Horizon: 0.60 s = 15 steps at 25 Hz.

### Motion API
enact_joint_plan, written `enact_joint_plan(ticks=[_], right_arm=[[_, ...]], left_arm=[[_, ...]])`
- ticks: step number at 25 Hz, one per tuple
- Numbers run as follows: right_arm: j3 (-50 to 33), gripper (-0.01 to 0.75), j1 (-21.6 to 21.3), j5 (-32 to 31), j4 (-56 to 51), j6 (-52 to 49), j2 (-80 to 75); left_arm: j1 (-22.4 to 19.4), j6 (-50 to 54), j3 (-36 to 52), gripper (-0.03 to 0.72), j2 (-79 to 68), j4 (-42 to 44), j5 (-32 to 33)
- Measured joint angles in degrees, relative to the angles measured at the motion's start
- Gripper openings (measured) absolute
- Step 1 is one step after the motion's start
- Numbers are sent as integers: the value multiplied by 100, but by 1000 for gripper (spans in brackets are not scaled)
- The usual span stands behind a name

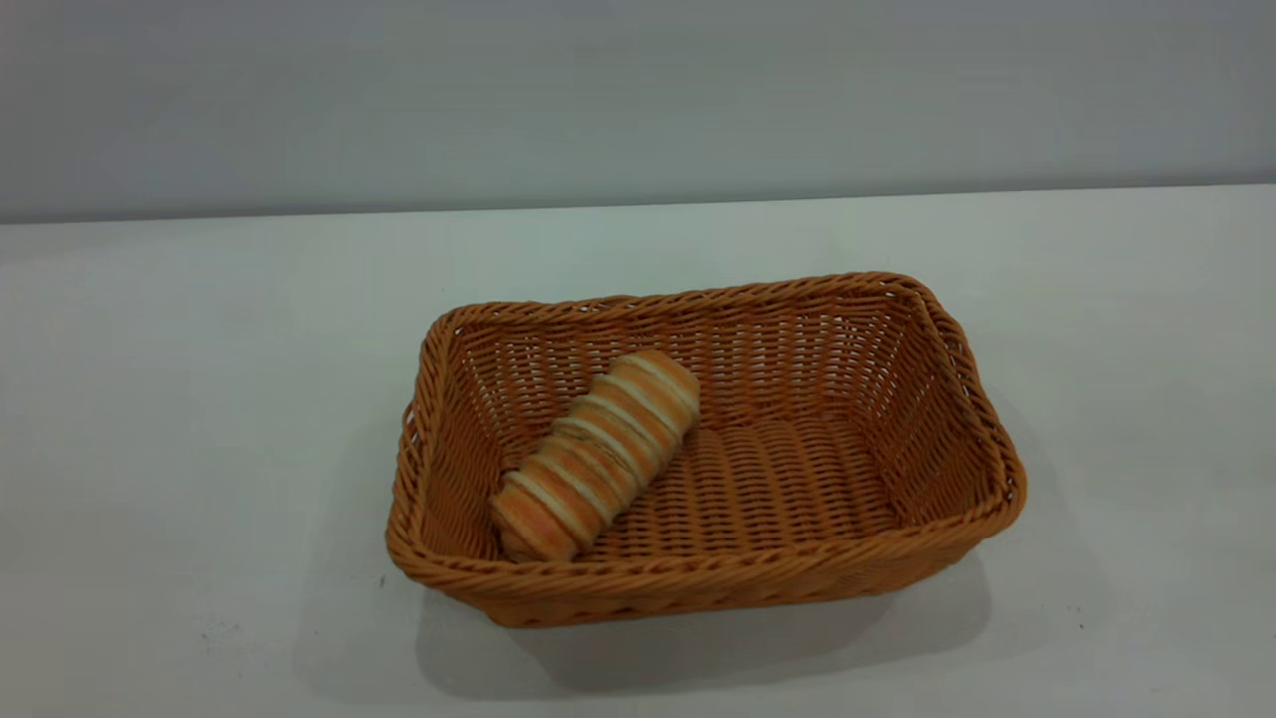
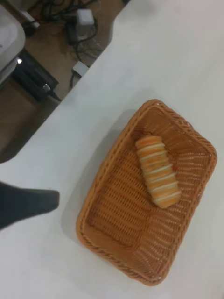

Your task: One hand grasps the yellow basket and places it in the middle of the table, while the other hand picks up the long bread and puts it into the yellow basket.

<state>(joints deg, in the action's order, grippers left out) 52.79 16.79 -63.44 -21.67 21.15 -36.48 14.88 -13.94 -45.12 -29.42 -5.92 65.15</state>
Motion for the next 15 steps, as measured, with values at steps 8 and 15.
enact_joint_plan(ticks=[8,15], right_arm=[[-408,557,0,-278,256,-269,882],[-1383,557,0,-289,446,-451,1520]], left_arm=[[0,307,868,565,1948,0,123],[0,436,1449,564,2644,134,140]])
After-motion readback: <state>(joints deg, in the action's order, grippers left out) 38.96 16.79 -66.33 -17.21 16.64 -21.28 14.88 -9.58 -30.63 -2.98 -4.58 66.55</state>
